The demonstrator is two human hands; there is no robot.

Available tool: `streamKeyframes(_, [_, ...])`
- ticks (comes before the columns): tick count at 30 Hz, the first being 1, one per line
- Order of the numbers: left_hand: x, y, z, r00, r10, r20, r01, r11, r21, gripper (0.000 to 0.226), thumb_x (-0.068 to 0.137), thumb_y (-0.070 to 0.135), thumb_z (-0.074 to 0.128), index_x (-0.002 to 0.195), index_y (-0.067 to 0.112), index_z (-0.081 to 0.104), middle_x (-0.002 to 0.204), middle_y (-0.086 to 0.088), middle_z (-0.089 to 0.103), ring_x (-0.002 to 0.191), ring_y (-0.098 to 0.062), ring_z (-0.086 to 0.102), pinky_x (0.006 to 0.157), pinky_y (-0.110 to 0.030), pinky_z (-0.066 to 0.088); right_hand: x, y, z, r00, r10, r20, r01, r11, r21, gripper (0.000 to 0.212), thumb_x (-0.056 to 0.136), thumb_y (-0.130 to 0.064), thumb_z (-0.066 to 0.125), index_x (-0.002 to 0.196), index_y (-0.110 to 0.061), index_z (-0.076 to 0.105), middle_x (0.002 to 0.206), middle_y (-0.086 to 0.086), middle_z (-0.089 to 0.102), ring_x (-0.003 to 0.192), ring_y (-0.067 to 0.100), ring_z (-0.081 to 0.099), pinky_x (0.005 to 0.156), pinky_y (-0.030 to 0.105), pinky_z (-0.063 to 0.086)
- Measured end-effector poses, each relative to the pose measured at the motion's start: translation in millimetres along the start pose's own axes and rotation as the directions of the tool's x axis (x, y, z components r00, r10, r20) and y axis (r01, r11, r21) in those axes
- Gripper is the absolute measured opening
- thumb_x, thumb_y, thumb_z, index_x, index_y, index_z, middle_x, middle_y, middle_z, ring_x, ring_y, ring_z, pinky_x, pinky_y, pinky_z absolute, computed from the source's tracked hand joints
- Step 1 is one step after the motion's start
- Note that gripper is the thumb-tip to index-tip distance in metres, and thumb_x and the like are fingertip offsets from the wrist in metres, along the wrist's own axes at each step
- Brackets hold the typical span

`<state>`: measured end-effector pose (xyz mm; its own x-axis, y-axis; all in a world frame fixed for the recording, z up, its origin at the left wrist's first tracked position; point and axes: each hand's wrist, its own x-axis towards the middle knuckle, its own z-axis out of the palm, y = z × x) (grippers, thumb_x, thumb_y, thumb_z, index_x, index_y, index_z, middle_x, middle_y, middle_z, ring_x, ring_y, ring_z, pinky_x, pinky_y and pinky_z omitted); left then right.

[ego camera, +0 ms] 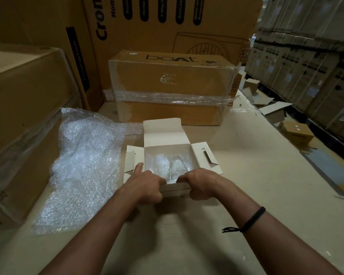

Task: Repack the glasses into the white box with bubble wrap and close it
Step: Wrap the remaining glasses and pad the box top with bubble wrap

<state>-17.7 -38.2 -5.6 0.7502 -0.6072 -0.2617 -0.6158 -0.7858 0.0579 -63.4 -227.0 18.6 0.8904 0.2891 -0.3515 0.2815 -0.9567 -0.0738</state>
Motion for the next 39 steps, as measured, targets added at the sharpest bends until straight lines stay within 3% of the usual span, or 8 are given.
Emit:
streamKeyframes(4, [1, -4, 7, 1.0, -0.005, -0.029, 0.003, 0.999, -0.053, 0.039, 0.072, 0.028, 0.053, 0.109, 0.039, 0.058, 0.091, 0.007, 0.064, 0.114, -0.011, 0.055, 0.118, -0.048, -0.006, 5, -4, 5, 0.999, -0.008, -0.033, 0.007, 0.999, -0.04, 0.031, 0.085, -0.025, 0.056, 0.117, -0.025, 0.059, 0.115, 0.002, 0.065, 0.106, 0.024, 0.06, 0.079, 0.026, 0.034])
streamKeyframes(7, [-10, -12, 18, 0.961, 0.065, -0.268, -0.092, 0.992, -0.087, 0.049, 0.068, 0.025, 0.057, 0.115, 0.033, 0.063, 0.115, 0.009, 0.066, 0.12, -0.01, 0.052, 0.119, -0.045, 0.004, 6, 0, 18, 0.985, -0.009, -0.171, 0.002, 0.999, -0.042, 0.038, 0.081, -0.03, 0.057, 0.119, -0.028, 0.06, 0.117, -0.002, 0.065, 0.108, 0.023, 0.06, 0.089, 0.03, 0.041])
streamKeyframes(10, [-36, -29, 36, 0.748, 0.006, -0.664, -0.207, 0.952, -0.224, 0.049, 0.059, 0.01, 0.056, 0.105, 0.018, 0.07, 0.115, 0.004, 0.068, 0.115, -0.014, 0.056, 0.112, -0.043, 0.029, 3, -6, 44, 0.872, -0.029, -0.488, 0.041, 0.999, 0.013, 0.043, 0.077, -0.031, 0.059, 0.12, -0.025, 0.061, 0.123, -0.003, 0.063, 0.112, 0.022, 0.058, 0.094, 0.036, 0.042])
streamKeyframes(13, [-62, -50, 55, 0.543, -0.217, -0.811, -0.156, 0.923, -0.351, 0.046, 0.062, 0.003, 0.052, 0.103, 0.01, 0.071, 0.112, -0.001, 0.069, 0.111, -0.015, 0.057, 0.104, -0.036, 0.039, -1, -36, 75, 0.649, -0.029, -0.76, 0.178, 0.977, 0.115, 0.034, 0.077, -0.028, 0.062, 0.109, -0.018, 0.066, 0.115, 0.001, 0.066, 0.103, 0.021, 0.06, 0.085, 0.034, 0.049])
streamKeyframes(21, [-64, -144, 92, 0.612, -0.583, -0.535, 0.35, 0.806, -0.477, 0.037, 0.085, 0.023, 0.064, 0.121, 0.016, 0.066, 0.131, -0.006, 0.06, 0.122, -0.027, 0.051, 0.103, -0.044, 0.036, 22, -103, 130, 0.81, 0.155, -0.566, -0.086, 0.985, 0.147, 0.036, 0.085, -0.053, 0.045, 0.109, -0.031, 0.061, 0.111, -0.003, 0.06, 0.098, 0.022, 0.057, 0.082, 0.035, 0.046])
streamKeyframes(28, [-45, -182, 83, 0.544, -0.699, -0.463, 0.592, 0.712, -0.379, 0.057, 0.088, 0.031, 0.064, 0.141, 0.025, 0.045, 0.146, -0.006, 0.043, 0.127, -0.029, 0.042, 0.102, -0.044, 0.032, 26, -111, 135, 0.801, 0.269, -0.535, -0.19, 0.961, 0.2, 0.039, 0.087, -0.058, 0.041, 0.107, -0.029, 0.058, 0.114, -0.002, 0.057, 0.104, 0.022, 0.053, 0.09, 0.036, 0.041])
streamKeyframes(33, [-40, -203, 84, 0.471, -0.671, -0.573, 0.481, 0.74, -0.471, 0.04, 0.084, -0.001, 0.055, 0.12, 0.014, 0.066, 0.108, -0.012, 0.068, 0.1, -0.032, 0.056, 0.087, -0.04, 0.042, 27, -113, 137, 0.771, 0.293, -0.566, -0.209, 0.955, 0.21, 0.035, 0.085, -0.055, 0.046, 0.105, -0.028, 0.059, 0.112, -0.002, 0.058, 0.102, 0.021, 0.053, 0.09, 0.037, 0.041])
streamKeyframes(39, [-58, -179, 74, 0.386, -0.591, -0.708, 0.048, 0.78, -0.624, 0.021, 0.087, 0.0, 0.061, 0.104, 0.005, 0.071, 0.1, -0.009, 0.069, 0.09, -0.021, 0.063, 0.081, -0.028, 0.049, 29, -113, 139, 0.757, 0.292, -0.585, -0.215, 0.956, 0.199, 0.035, 0.083, -0.053, 0.048, 0.101, -0.026, 0.061, 0.11, -0.001, 0.06, 0.1, 0.023, 0.054, 0.088, 0.037, 0.041])
